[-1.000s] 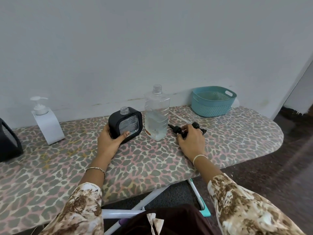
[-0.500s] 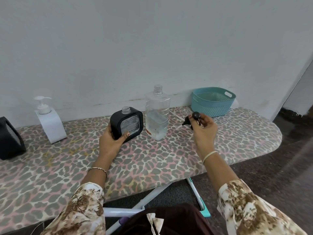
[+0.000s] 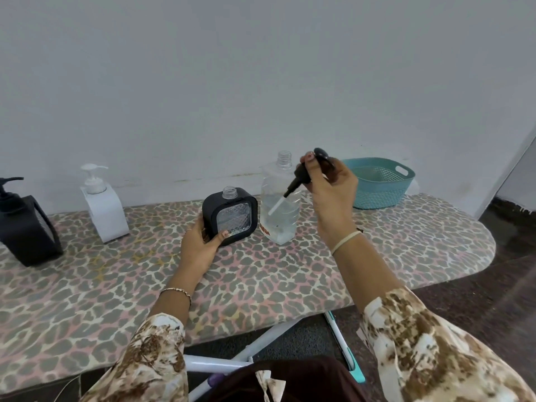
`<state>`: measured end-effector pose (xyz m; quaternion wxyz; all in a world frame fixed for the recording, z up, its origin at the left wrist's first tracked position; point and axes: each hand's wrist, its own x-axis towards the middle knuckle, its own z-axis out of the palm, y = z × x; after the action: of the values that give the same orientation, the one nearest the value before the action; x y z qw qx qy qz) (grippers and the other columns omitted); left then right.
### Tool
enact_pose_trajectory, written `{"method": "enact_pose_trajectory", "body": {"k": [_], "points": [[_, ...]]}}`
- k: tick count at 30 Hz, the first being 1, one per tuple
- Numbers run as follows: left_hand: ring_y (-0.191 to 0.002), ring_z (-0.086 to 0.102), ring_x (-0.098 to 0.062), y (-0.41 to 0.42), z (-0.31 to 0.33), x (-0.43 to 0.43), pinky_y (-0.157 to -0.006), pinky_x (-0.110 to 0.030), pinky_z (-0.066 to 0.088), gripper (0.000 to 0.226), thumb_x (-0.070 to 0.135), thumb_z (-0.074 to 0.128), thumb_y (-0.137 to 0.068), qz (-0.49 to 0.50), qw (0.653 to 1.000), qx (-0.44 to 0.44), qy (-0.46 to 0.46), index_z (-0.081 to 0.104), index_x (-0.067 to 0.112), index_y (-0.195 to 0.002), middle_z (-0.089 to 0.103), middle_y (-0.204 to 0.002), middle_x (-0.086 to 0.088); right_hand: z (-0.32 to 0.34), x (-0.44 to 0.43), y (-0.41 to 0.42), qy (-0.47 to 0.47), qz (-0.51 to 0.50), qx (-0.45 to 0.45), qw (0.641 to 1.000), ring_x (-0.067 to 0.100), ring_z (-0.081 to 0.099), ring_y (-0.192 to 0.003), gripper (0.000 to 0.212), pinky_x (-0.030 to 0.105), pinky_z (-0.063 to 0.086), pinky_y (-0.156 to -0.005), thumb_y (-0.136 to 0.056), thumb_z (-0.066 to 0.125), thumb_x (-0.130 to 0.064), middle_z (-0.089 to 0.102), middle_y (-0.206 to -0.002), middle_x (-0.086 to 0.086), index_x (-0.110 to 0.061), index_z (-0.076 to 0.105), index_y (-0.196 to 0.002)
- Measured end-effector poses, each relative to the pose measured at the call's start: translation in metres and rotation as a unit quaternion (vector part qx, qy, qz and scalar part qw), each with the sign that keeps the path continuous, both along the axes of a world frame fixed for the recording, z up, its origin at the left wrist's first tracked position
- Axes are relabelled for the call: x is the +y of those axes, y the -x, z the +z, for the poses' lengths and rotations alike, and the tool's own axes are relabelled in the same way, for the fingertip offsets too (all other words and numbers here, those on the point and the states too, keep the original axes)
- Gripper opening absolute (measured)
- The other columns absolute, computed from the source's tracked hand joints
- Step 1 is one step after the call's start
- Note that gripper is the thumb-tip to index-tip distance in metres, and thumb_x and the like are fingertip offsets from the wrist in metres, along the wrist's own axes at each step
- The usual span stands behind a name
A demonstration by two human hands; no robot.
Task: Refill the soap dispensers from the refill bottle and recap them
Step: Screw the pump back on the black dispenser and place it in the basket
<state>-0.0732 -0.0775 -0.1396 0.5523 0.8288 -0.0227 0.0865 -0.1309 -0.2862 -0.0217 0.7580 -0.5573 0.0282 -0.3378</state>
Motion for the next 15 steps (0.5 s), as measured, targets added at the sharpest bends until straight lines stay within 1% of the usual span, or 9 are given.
{"method": "enact_pose_trajectory", "body": {"k": [2,4,6,8,11,13,15], "points": [[-0.123,0.054,-0.024,0.0,0.0,0.001,-0.105,-0.038,0.043,0.064,0.016,0.07,-0.086,-0.013,1.0,0.014,0.019,0.041,0.012,-0.144,0.057,-0.134,-0.008,0.008,0.012,-0.009,0.007,0.016,-0.007,1.0,0.023,0.069,-0.085,0.008,0.043,0.058,-0.085,-0.088,0.07,-0.014,0.071,-0.089,0.011,-0.008,0.068,-0.093],[-0.123,0.054,-0.022,-0.001,0.0,0.003,-0.106,-0.039,0.043,0.064,0.014,0.069,-0.087,-0.024,0.999,0.026,0.04,0.04,0.014,-0.145,0.057,-0.134,-0.007,0.015,0.023,-0.019,0.016,0.029,-0.014,0.999,0.025,0.068,-0.084,0.003,0.046,0.057,-0.085,-0.088,0.07,-0.014,0.071,-0.086,0.01,-0.013,0.067,-0.087],[-0.122,0.055,-0.02,-0.003,-0.001,0.005,-0.105,-0.041,0.045,0.064,0.014,0.069,-0.087,-0.033,0.998,0.029,0.051,0.04,0.016,-0.145,0.058,-0.133,-0.005,0.021,0.033,-0.03,0.035,0.03,-0.017,0.999,0.028,0.068,-0.082,0.007,0.049,0.056,-0.086,-0.088,0.07,-0.017,0.071,-0.08,0.007,-0.018,0.067,-0.082],[-0.122,0.055,-0.02,-0.004,-0.003,0.007,-0.106,-0.042,0.044,0.064,0.014,0.068,-0.088,-0.038,0.998,0.028,0.051,0.039,0.016,-0.145,0.058,-0.133,-0.005,0.025,0.042,-0.04,0.068,0.028,-0.017,0.997,0.03,0.069,-0.082,0.008,0.051,0.055,-0.087,-0.087,0.07,-0.022,0.072,-0.079,0.006,-0.018,0.066,-0.081],[-0.125,0.053,-0.019,-0.005,-0.004,0.008,-0.107,-0.043,0.042,0.064,0.012,0.067,-0.089,-0.039,0.997,0.034,0.062,0.038,0.016,-0.146,0.057,-0.135,-0.005,0.028,0.053,-0.053,0.104,0.025,-0.022,0.994,0.02,0.07,-0.077,0.013,0.048,0.056,-0.085,-0.089,0.068,-0.024,0.071,-0.076,0.004,-0.011,0.067,-0.088],[-0.125,0.052,-0.019,-0.006,-0.005,0.008,-0.108,-0.042,0.041,0.063,0.011,0.065,-0.09,-0.039,0.996,0.034,0.075,0.037,0.016,-0.146,0.056,-0.136,-0.005,0.028,0.059,-0.06,0.126,0.021,-0.017,0.992,0.014,0.069,-0.075,0.013,0.043,0.057,-0.084,-0.089,0.068,-0.024,0.071,-0.078,0.003,-0.012,0.067,-0.09],[-0.125,0.052,-0.018,-0.006,-0.005,0.007,-0.109,-0.041,0.041,0.063,0.008,0.064,-0.09,-0.038,0.995,0.033,0.085,0.037,0.015,-0.146,0.055,-0.136,-0.004,0.024,0.065,-0.066,0.142,0.022,-0.013,0.99,0.013,0.069,-0.077,0.012,0.039,0.057,-0.083,-0.089,0.068,-0.024,0.071,-0.081,0.003,-0.013,0.067,-0.091]]}}
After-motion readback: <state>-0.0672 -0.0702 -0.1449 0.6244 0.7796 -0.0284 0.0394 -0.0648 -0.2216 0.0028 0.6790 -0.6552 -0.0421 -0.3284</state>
